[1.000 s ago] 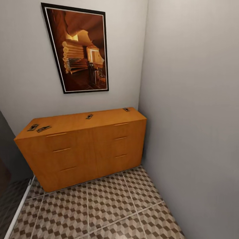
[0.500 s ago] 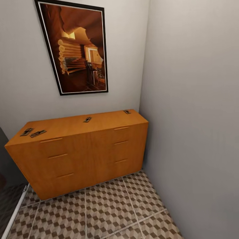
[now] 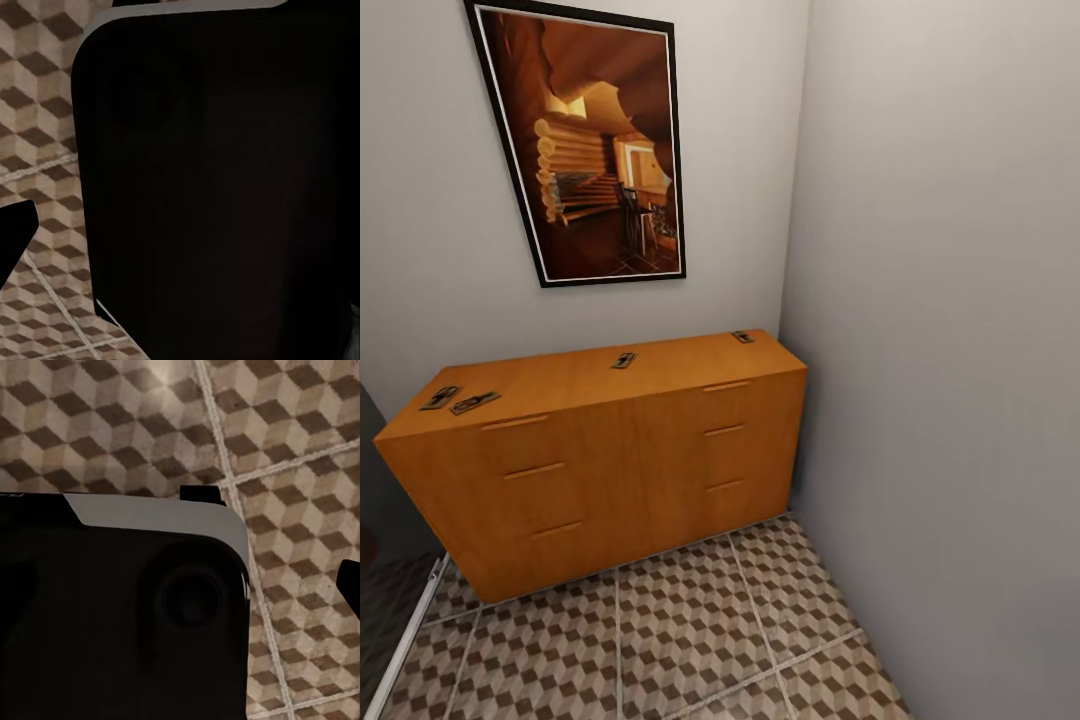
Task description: Take the four mousetraps from the cabinet in the bathroom and place them on the bathroom floor. Make sure all four end up on the same floor surface, and ensure that at least two of them are either under or directly next to the same bathroom sink.
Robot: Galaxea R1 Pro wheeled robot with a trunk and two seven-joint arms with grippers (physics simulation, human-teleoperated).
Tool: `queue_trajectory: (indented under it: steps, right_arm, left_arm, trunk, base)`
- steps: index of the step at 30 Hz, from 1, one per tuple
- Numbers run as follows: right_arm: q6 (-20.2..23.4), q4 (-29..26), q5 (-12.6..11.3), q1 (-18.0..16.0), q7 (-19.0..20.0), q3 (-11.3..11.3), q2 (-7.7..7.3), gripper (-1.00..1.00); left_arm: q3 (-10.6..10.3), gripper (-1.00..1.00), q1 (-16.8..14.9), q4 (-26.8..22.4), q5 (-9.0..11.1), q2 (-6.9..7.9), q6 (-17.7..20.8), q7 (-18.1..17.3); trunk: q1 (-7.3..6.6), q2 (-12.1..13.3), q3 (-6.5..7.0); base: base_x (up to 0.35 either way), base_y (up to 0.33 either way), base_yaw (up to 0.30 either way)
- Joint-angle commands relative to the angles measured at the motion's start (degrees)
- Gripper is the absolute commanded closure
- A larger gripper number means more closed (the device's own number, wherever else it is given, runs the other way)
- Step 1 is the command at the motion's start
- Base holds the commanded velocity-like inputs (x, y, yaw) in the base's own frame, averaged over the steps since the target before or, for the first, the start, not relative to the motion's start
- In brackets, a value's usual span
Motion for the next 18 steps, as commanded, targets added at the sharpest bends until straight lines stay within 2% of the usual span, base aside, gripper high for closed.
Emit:
queue_trajectory:
  steps: [1,2,3,5,6,7,8,9,10,13,14,18]
  right_arm:
    - [-0.17,-0.03,0.03,-0.07,0.04,0.01,-0.01,-1.0]
    - [-0.15,-0.12,0.02,-0.09,0.03,0.0,-0.01,-1.0]
    - [2.4,-5.83,-0.24,-0.59,-0.08,-0.46,-1.58,-1.0]
    - [4.45,-7.89,-0.12,-0.68,-0.09,-0.42,-1.74,-1.0]
    - [7.4,-10.46,-0.04,-0.93,-0.1,-0.39,-1.85,-1.0]
    - [26.28,-29.76,-0.19,-3.16,-0.14,-0.42,-2.01,-1.0]
    - [28.09,-32.28,-0.24,-3.33,-0.2,-0.45,-2.01,-1.0]
    - [30.9,-37.38,-0.34,-3.56,-0.34,-0.5,-2.0,-1.0]
    - [32.75,-42.54,-0.41,-3.71,-0.59,-0.59,-1.96,-1.0]
    - [34.52,-50.2,-0.38,-3.85,-1.43,-0.72,-1.84,-1.0]
    - [35.43,-57.37,-0.16,-3.91,-2.84,-0.59,-1.79,-1.0]
    - [36.08,-65.03,-0.06,-4.37,-5.23,-0.19,-1.78,-1.0]
  left_arm:
    - [-0.01,-1.0,-0.02,-0.02,0.04,-0.03,-0.07,-0.04]
    - [-0.01,-1.0,-0.02,-0.09,0.06,-0.03,-0.07,-0.03]
    - [0.12,-1.0,-0.58,-8.06,0.14,0.64,0.67,0.17]
    - [0.13,-1.0,-0.71,-10.3,0.13,0.71,0.85,0.22]
    - [0.13,-1.0,-1.03,-12.64,0.13,0.72,1.21,0.28]
    - [0.03,-1.0,-5.58,-23.26,-0.1,0.49,8.83,0.44]
    - [0.02,-1.0,-6.34,-24.4,-0.12,0.45,9.91,0.44]
    - [0.0,-1.0,-7.91,-26.75,-0.16,0.4,11.9,0.46]
    - [-0.01,-1.0,-9.5,-29.18,-0.13,0.36,13.7,0.47]
    - [-0.02,-1.0,-11.83,-33.17,-0.09,0.34,16.32,0.47]
    - [-0.03,-1.0,-13.96,-37.19,-0.03,0.32,19.27,0.43]
    - [-0.03,-1.0,-17.02,-42.43,0.03,0.07,23.75,0.41]
  trunk:
    - [0.0,-0.03,-0.05]
    - [0.0,-0.03,-0.05]
    - [0.0,-0.03,-0.05]
    - [0.0,-0.03,-0.05]
    - [0.0,-0.03,-0.05]
    - [0.0,-0.03,-0.05]
    - [0.0,-0.03,-0.05]
    - [0.0,-0.03,-0.05]
    - [0.0,-0.03,-0.05]
    - [0.0,-0.03,-0.05]
    - [0.0,-0.03,-0.05]
    - [0.0,-0.03,-0.05]
  base:
    - [0.0,0.0,0.0]
    - [0.0,0.0,0.0]
    - [0.0,0.0,0.0]
    - [0.0,0.0,0.0]
    - [0.0,0.0,0.0]
    - [0.0,0.0,0.0]
    - [0.0,0.0,0.0]
    - [0.0,0.0,0.0]
    - [0.0,0.0,0.0]
    - [0.0,0.0,0.0]
    - [0.0,0.0,0.0]
    - [0.0,0.0,0.0]
